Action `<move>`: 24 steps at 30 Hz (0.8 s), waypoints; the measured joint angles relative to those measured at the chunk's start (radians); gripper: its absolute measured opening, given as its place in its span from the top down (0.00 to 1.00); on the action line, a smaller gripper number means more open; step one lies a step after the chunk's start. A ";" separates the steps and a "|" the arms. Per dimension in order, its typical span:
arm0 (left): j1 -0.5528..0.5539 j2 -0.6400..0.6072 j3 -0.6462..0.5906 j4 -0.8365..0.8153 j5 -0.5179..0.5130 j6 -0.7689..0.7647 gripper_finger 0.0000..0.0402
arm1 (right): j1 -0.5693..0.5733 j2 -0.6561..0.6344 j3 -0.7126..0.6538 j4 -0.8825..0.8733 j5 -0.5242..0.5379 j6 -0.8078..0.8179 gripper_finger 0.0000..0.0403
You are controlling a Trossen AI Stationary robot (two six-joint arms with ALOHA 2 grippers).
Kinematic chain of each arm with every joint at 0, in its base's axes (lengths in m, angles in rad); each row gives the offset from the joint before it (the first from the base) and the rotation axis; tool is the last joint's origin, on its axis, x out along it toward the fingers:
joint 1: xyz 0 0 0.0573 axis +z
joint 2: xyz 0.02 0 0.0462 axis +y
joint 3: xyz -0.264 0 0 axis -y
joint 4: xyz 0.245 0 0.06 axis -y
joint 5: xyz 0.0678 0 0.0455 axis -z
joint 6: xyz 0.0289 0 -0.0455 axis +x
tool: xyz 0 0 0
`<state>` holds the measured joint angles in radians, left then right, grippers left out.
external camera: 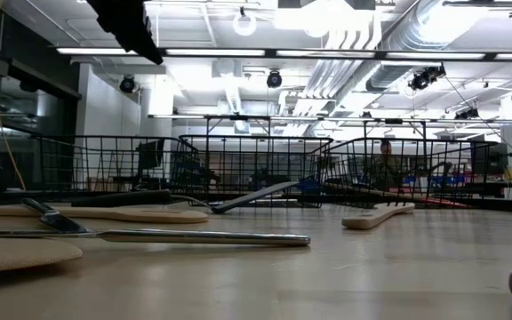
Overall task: Pick & Place Kitchen Items
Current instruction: Put the brown serving spoon into the left mesh basket
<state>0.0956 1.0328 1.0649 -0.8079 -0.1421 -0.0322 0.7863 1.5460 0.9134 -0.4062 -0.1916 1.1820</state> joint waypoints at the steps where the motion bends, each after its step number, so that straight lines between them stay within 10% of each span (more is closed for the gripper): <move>1: 0.000 0.000 0.000 0.001 0.000 0.000 1.00 | 0.004 0.012 0.000 0.000 0.001 0.000 0.66; 24: 0.001 -0.009 -0.001 0.006 -0.001 0.009 1.00 | 0.089 0.109 0.000 -0.066 0.160 -0.112 0.69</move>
<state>0.0963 1.0241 1.0641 -0.8021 -0.1428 -0.0235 0.8756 1.6554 0.9134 -0.4726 -0.0321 1.0696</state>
